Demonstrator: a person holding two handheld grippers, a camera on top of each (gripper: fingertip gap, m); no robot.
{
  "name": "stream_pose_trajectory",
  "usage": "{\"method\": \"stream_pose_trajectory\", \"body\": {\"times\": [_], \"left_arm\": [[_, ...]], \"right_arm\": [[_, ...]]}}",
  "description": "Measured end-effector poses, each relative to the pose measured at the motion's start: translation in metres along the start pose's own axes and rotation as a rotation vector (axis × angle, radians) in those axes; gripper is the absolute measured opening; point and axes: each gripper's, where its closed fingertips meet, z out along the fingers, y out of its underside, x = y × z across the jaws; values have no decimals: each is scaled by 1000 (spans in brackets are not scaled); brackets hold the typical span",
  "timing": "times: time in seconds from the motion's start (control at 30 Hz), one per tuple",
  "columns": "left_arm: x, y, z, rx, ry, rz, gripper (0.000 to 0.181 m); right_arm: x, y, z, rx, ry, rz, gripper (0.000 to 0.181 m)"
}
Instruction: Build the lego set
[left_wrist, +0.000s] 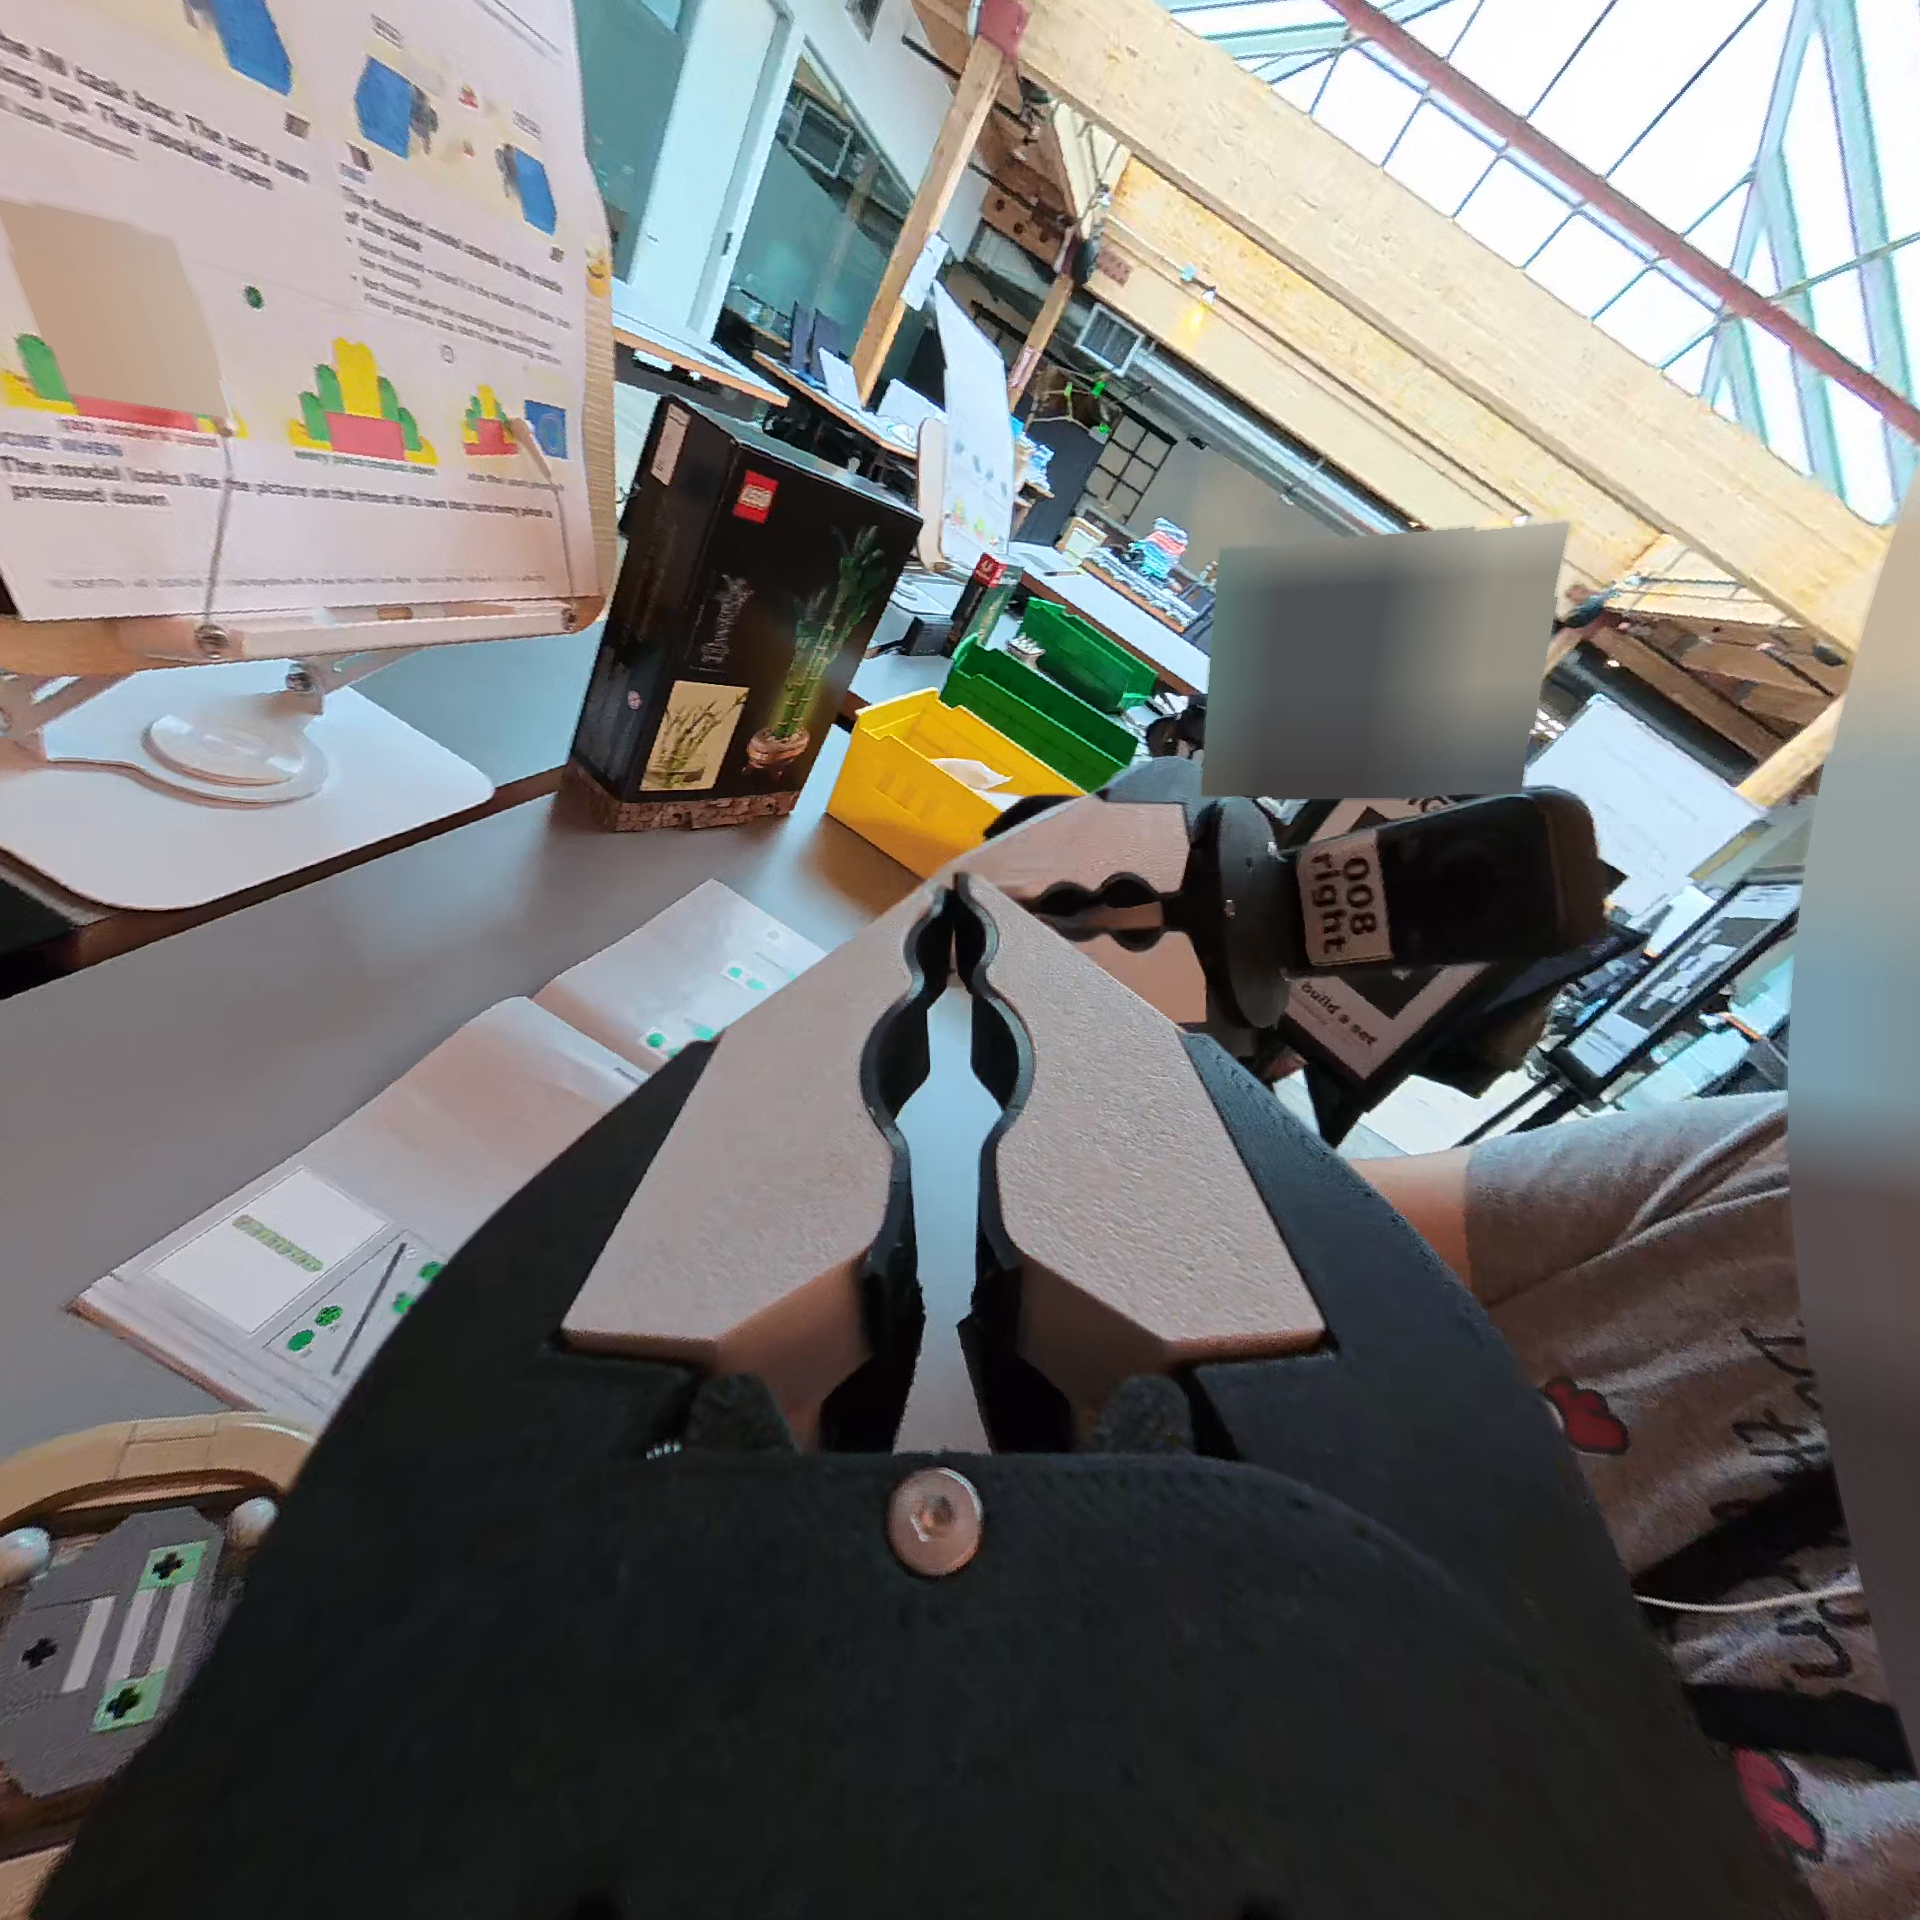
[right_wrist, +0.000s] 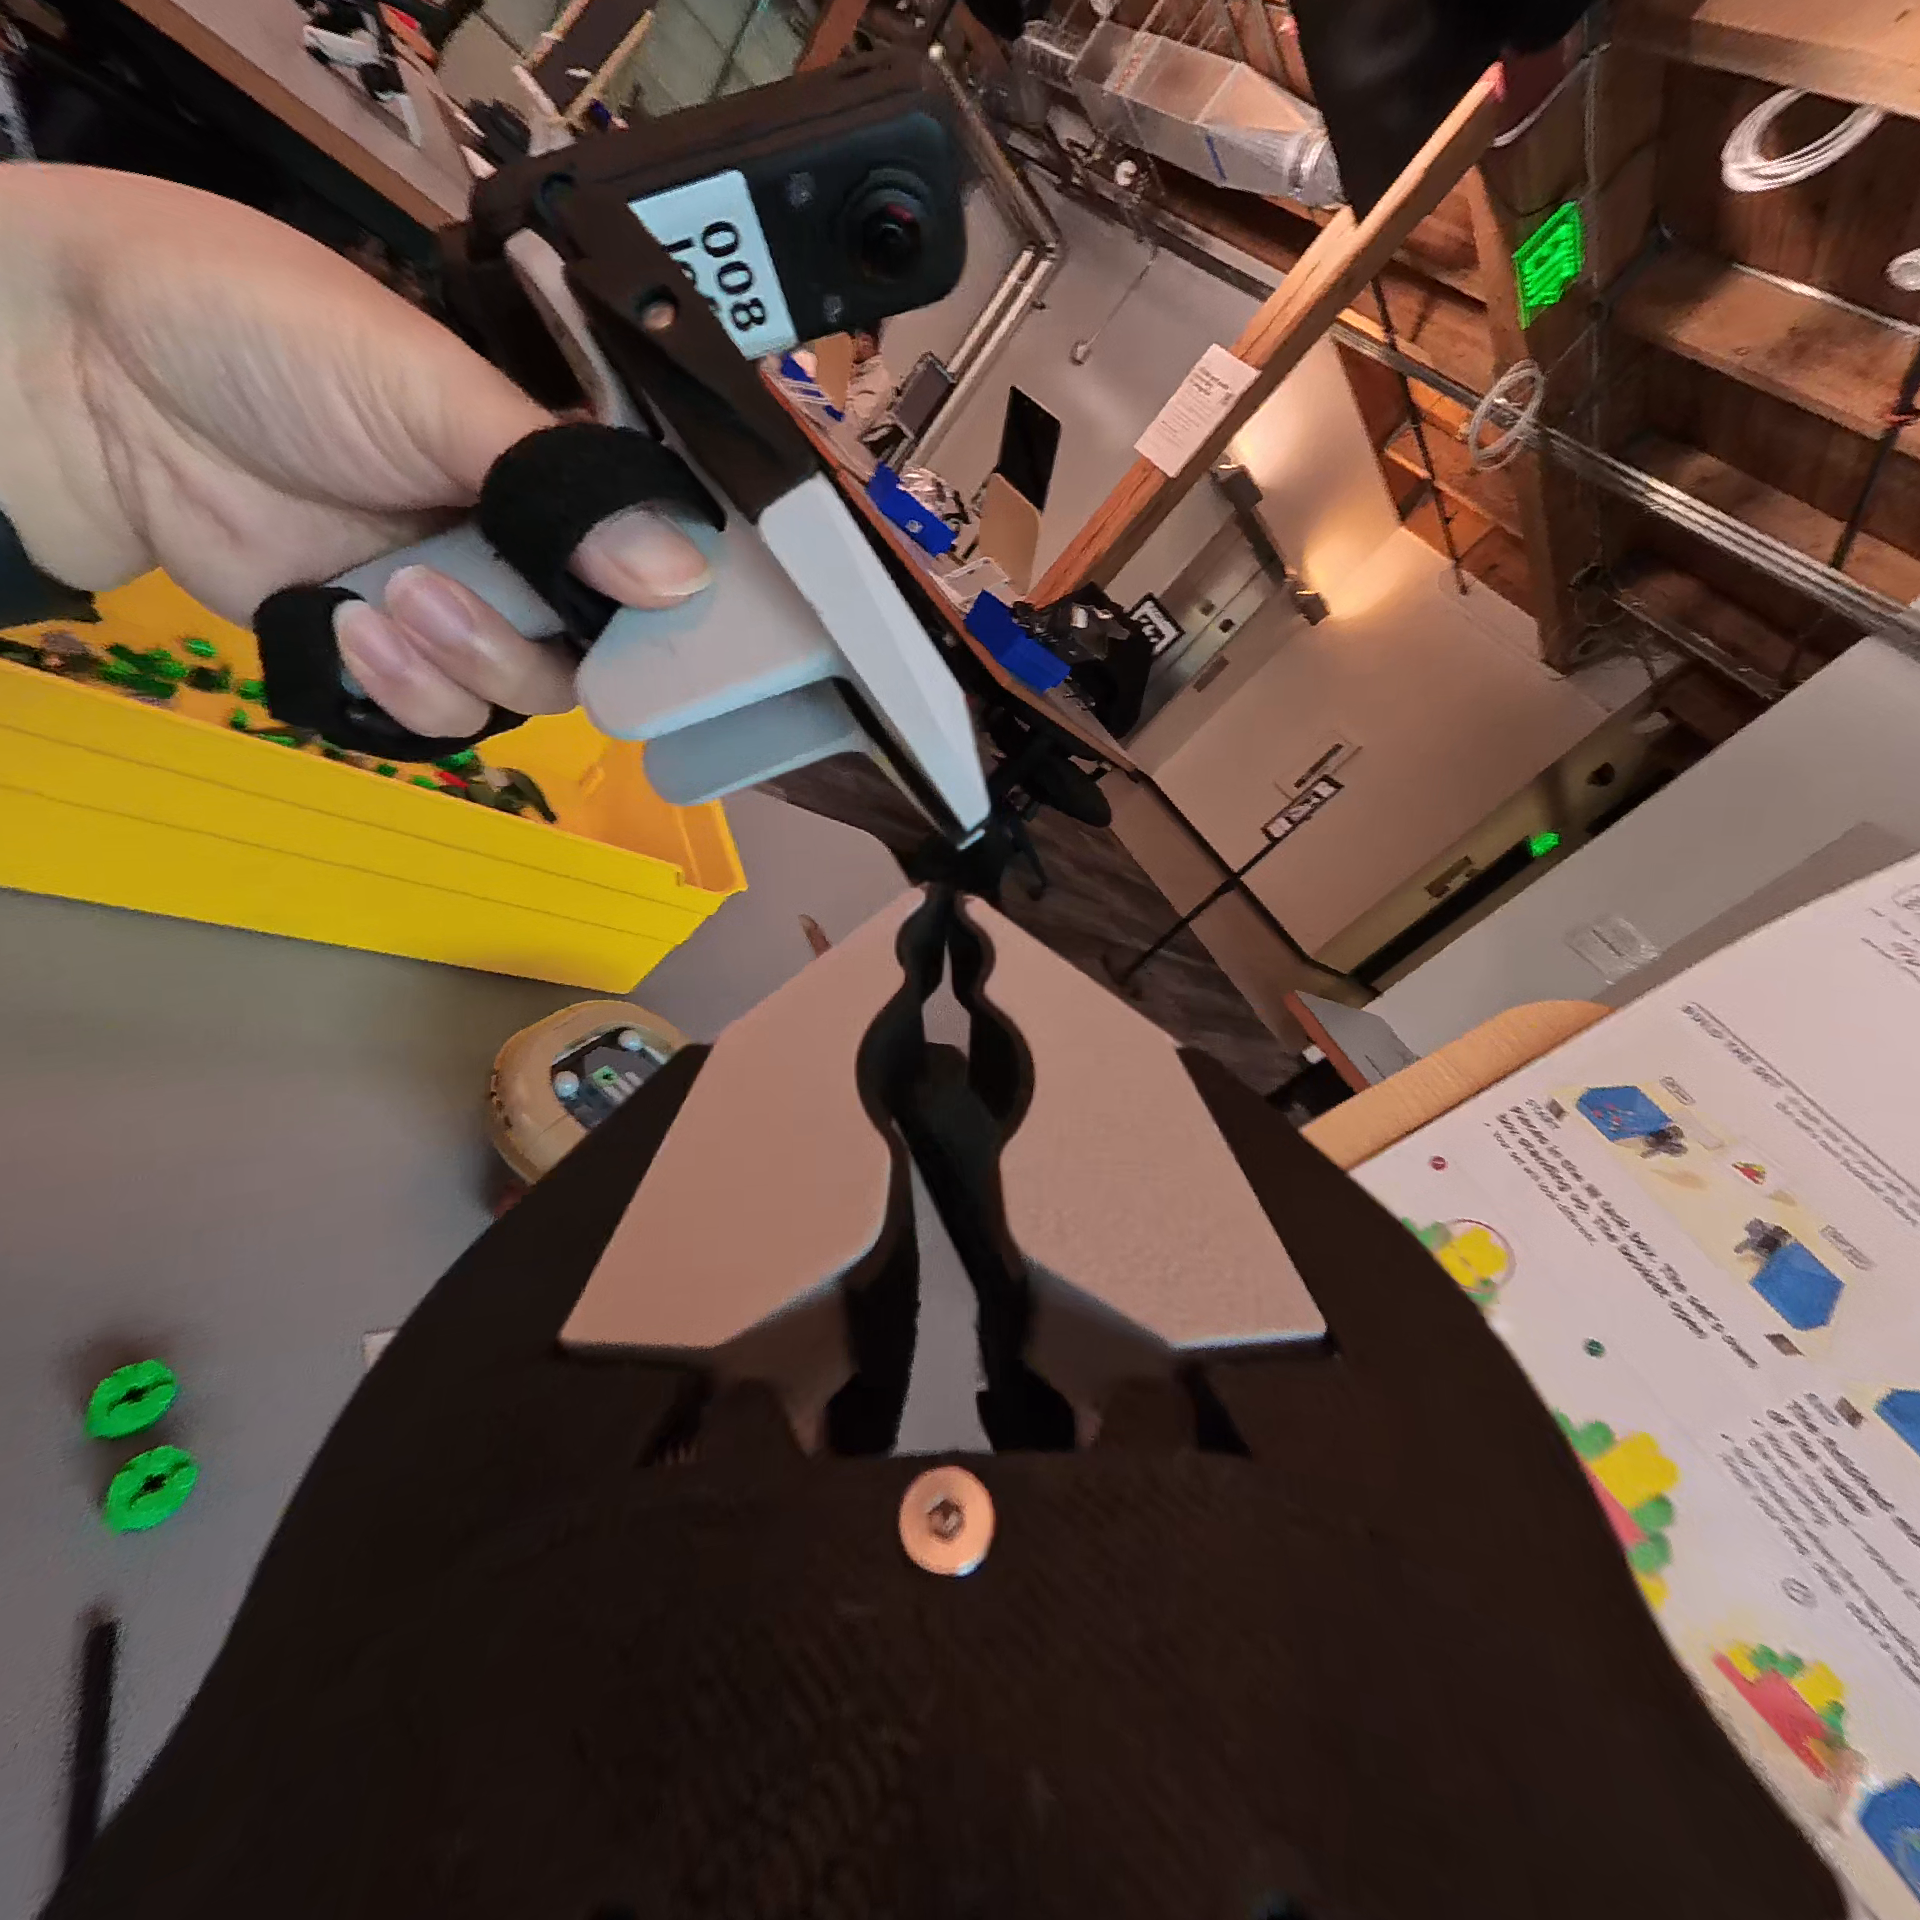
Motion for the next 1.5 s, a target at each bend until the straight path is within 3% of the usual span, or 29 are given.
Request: {"method": "stream_pose_trajectory", "body": {"times": [0.03, 0.27, 0.33, 0.47, 0.57, 0.63, 0.87, 1.0, 1.3, 1.5], "left_arm": [[0, 0, 0, -1, -5, 3, 0], [-6, 3, -4, -26, -47, 16, 0], [-7, 4, -7, -29, -53, 17, 0], [-7, 2, -14, -18, -50, 2, 0], [-9, 2, -18, -18, -62, 7, 0], [-11, 3, -20, -29, -75, 10, 0], [-15, 3, -29, -33, -101, 14, 0], [-16, 0, -39, -11, -111, 12, 0], [-38, -4, -67, 34, -227, -6, 0], [-36, -6, -75, 47, -239, 10, 0]], "right_arm": [[-3, 1, 0, -2, -25, 10, 0], [16, 23, -9, -76, -45, 72, 2], [19, 56, -16, -207, -132, 175, 9], [-9, 165, -58, -674, -389, 464, 18], [-36, 206, -70, -757, -516, 509, 24], [-56, 208, -61, -719, -593, 546, 28], [-105, 197, 17, -582, -567, 492, 38], [-121, 199, 27, -600, -557, 399, 37], [-123, 189, 44, -508, -517, 510, 34], [-136, 204, 58, -577, -480, 513, 28]]}}
